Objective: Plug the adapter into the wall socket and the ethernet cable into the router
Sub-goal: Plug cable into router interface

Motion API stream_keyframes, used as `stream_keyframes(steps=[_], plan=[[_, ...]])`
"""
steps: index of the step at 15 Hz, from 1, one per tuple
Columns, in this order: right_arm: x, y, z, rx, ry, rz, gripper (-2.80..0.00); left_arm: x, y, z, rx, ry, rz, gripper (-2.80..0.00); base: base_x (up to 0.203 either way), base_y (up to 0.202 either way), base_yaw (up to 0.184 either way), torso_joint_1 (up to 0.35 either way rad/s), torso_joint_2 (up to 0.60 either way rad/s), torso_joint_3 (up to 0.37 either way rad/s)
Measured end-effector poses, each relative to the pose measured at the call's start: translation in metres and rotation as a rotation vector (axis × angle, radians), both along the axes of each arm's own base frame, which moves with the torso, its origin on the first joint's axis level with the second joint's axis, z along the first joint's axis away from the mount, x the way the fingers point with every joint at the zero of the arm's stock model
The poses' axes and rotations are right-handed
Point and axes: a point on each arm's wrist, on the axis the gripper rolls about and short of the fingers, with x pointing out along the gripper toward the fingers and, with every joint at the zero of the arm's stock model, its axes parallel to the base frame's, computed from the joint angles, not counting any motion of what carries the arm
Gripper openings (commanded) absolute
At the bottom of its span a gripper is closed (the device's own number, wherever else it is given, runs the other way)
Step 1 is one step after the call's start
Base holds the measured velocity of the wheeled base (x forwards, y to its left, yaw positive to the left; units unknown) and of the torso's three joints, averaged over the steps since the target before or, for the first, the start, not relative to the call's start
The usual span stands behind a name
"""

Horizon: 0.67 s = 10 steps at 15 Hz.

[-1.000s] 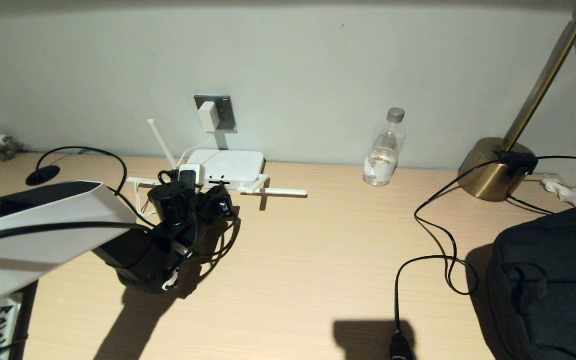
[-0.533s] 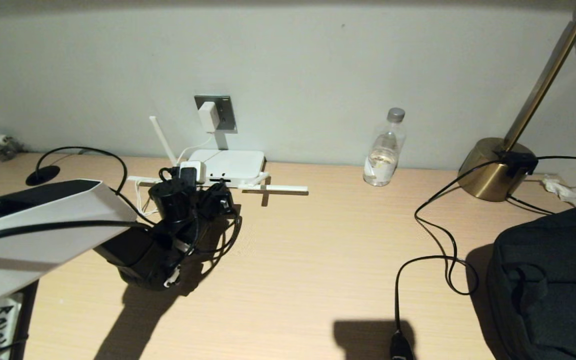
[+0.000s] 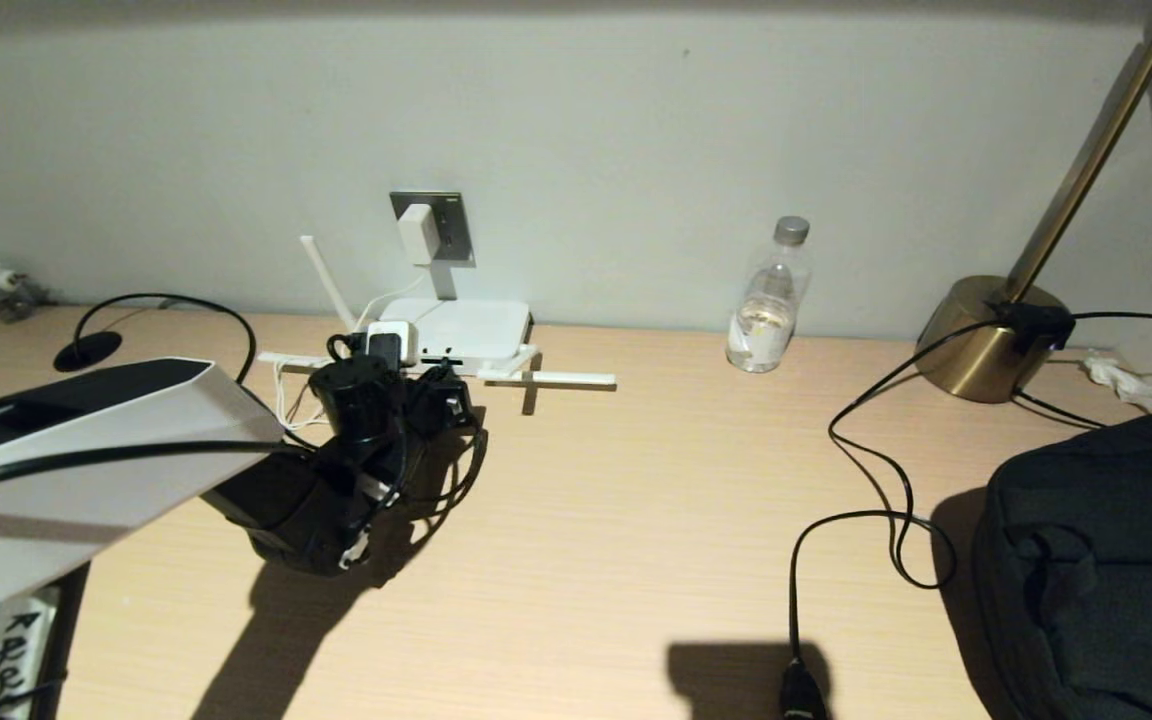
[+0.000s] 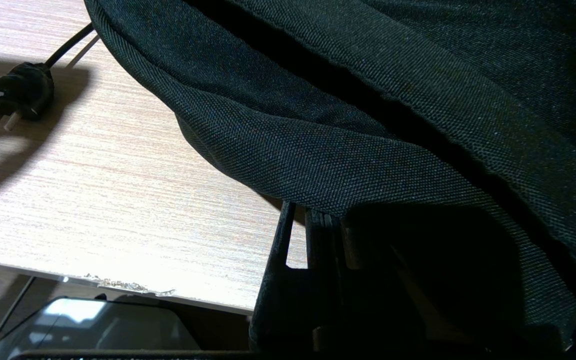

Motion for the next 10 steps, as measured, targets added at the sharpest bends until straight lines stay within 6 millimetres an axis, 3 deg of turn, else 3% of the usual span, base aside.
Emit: stream_keyframes(steps=[10], plan=[[0.0000,0.0000,0.0000,0.000,0.000,0.000,-2.80,0.0010,-0.0007,-0.0041,-0.008,0.010,-0.009,-2.80,0.000,0.000,0.000,0.000,0.00,0.000]])
